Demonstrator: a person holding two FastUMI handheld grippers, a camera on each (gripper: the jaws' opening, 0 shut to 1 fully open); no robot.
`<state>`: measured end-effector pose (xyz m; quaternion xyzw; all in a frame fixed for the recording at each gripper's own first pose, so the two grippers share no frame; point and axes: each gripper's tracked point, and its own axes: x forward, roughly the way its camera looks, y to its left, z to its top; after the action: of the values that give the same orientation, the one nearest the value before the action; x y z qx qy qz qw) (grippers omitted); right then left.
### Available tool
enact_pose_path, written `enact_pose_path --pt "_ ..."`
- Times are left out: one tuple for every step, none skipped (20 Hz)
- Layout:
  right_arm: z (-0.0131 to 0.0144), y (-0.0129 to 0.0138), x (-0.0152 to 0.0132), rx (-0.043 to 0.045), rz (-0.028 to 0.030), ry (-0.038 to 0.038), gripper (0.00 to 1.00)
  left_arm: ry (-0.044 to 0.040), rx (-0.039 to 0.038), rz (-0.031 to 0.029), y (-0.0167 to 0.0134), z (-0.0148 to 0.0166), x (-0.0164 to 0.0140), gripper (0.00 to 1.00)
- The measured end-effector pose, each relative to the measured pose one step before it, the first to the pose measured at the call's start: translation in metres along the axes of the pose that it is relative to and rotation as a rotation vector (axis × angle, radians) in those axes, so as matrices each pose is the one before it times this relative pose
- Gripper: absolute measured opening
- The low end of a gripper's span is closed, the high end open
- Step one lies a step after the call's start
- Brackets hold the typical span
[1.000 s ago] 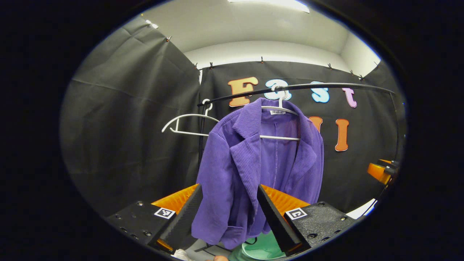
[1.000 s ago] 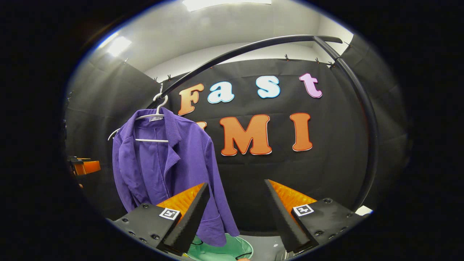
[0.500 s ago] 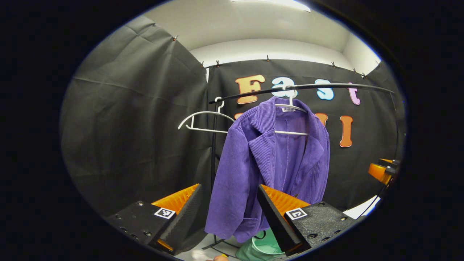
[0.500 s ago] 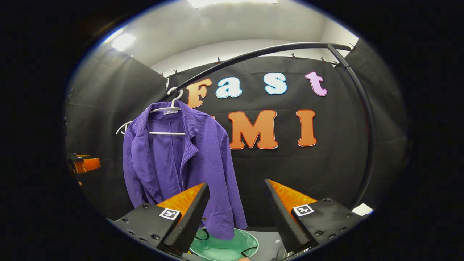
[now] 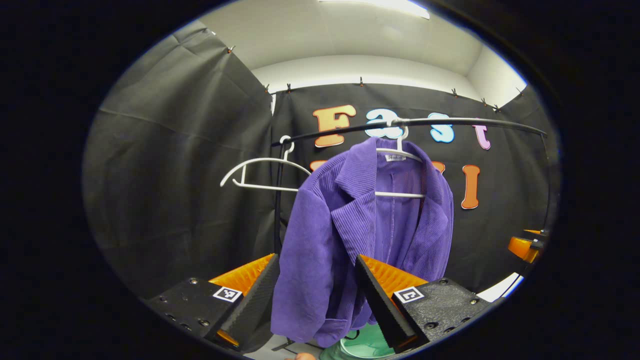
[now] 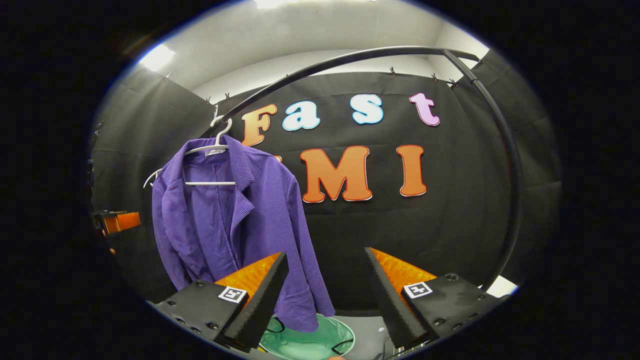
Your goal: Grasp the clothes on the hanger with both hands and then place them into the laundry hamper below.
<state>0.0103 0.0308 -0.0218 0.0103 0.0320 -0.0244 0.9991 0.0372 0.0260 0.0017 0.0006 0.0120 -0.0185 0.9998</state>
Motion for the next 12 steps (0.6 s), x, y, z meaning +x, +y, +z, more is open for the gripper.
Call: enact_pose_path --pt "-0.00031 0.00672 0.01112 0.00978 0.01201 0.0017 0.98 0.01677 -0.0094 -0.01307 -0.00561 -0.00484 0.00596 0.96" --pt "-0.0001 0.01195 0.01167 0.0099 0.02553 0.00405 1.0 0.01441 -0.00209 -0.00035 -0.00296 -0.00344 0.00719 0.95" --pt "0.00035 0.0126 0.01151 0.0068 0.02856 0.00426 0.99 0.0089 0.00335 0.00564 -0.00133 -0.00125 0.00544 0.93" --pt "0.00022 0.01135 0.01052 0.00465 0.02439 0.0023 0.98 0.00288 0.00613 0.00906 -0.00138 0.00115 0.00448 0.96" --pt "-0.00043 0.01153 0.00985 0.00401 0.02034 0.00007 0.97 -0.00565 0.00323 0.00877 -0.00234 0.00186 0.00313 0.95" --pt "0.00079 0.01202 0.00761 0.0033 0.02181 -0.00311 0.97 -0.0194 -0.00223 0.00523 -0.00374 0.00683 0.00263 0.92" --pt "0.00085 0.01169 0.00674 0.00517 0.02259 -0.00682 0.97 -0.01068 0.00179 0.00327 -0.0028 0.00374 0.00295 0.93" --pt "0.00136 0.0125 0.00563 0.00359 0.02505 -0.00543 0.97 -0.00271 0.00348 0.00105 -0.00349 0.00224 0.00338 0.96" --pt "0.00083 0.01064 0.0058 0.00578 0.02516 -0.00589 0.97 0.00217 -0.00045 0.00323 -0.00255 0.00064 0.00344 0.92" --pt "0.00185 0.01068 0.00589 0.00925 0.02511 -0.00557 0.97 0.00436 0.0004 0.00576 -0.0024 0.00004 0.00314 0.92" --pt "0.00215 0.00969 0.00666 0.01177 0.02671 -0.00625 0.97 0.00048 0.00033 0.0082 -0.0019 0.00075 0.00242 0.93" --pt "0.00335 0.00834 0.00696 0.00959 0.02228 -0.00427 0.97 -0.00265 -0.00005 0.00097 -0.0043 0.00096 0.00404 0.93"
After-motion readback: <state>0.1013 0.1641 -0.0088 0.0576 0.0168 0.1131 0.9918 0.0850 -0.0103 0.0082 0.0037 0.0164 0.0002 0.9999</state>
